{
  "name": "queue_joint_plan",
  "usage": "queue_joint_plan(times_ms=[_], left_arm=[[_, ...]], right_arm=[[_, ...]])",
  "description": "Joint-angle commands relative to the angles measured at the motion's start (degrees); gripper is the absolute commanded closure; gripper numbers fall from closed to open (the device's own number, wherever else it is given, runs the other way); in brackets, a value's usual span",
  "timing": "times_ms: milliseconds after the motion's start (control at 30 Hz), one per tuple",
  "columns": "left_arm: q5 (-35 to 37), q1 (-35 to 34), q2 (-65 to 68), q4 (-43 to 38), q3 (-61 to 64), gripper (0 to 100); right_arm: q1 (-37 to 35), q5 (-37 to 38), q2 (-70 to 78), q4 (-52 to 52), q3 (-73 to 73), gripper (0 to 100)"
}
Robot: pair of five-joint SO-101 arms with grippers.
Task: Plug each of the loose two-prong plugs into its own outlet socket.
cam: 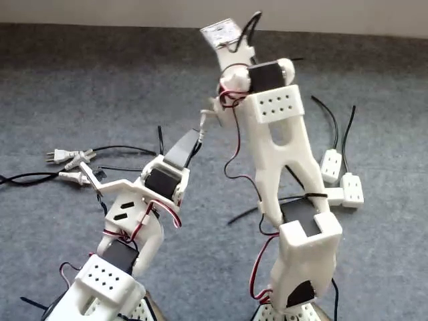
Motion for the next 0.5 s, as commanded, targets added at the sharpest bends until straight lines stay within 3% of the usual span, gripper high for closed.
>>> queue_joint_plan(times_ms=[0, 267, 400, 467], left_arm=[[0.26, -0.31, -0.04, -0.97, -0.75, 99], [0.26, -9.1, -0.4, -0.97, -1.01, 99], [0.26, -9.98, 0.04, -0.26, -1.1, 99], [-1.05, -9.63, 0.04, 3.87, -3.03, 99]], right_arm=[[5.14, -0.35, -1.01, 2.59, -3.65, 99.1], [14.81, 3.78, -0.75, 3.74, -3.3, 99.1], [21.32, 3.96, -0.66, 3.82, -2.07, 99.1], [24.66, 4.04, -0.92, 3.82, 0.92, 99.1]])
